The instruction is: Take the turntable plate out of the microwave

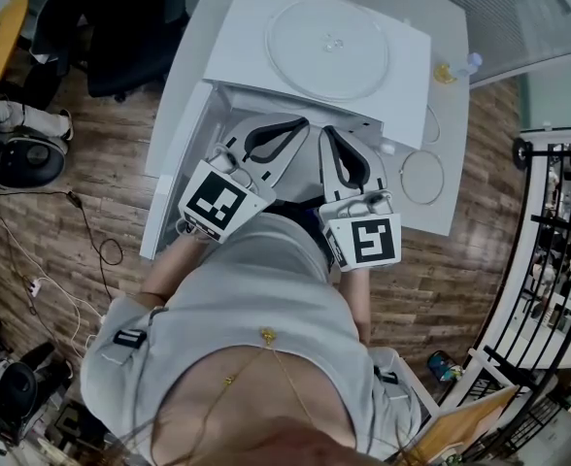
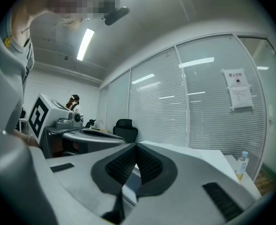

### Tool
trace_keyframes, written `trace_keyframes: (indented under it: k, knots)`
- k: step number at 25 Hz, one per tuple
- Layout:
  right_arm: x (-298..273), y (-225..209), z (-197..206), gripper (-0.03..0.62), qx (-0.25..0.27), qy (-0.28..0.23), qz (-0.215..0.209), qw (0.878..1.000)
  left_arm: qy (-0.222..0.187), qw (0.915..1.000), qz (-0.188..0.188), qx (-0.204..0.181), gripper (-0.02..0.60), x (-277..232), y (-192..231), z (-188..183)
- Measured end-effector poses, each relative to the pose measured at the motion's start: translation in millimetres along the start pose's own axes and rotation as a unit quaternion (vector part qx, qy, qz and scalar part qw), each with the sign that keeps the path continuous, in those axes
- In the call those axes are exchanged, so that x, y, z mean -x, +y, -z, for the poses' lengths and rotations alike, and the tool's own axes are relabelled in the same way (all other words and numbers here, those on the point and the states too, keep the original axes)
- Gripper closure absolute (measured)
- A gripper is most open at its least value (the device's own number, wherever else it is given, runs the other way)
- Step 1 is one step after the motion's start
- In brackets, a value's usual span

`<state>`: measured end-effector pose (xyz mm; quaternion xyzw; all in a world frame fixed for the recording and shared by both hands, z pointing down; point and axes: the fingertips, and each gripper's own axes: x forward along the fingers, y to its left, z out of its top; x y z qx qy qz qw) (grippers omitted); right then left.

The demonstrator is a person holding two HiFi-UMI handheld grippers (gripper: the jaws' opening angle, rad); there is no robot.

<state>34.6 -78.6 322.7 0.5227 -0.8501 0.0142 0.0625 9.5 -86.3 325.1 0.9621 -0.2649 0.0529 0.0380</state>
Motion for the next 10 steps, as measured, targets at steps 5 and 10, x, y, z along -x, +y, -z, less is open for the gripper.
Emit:
trace_keyframes:
  k: [5, 10]
  knots:
    - [0.7, -0.6, 0.4, 0.579, 0.0, -0.001, 0.001, 1.0, 0.0, 1.0, 0.002, 0.002, 0.554, 0.5, 0.3, 1.5]
    - [1.3, 0.7, 1.1, 0.579, 0.004, 0.002, 0.001, 1.0, -0.01, 0.9999, 0.002, 0.012, 0.554, 1.5, -0.1, 1.2]
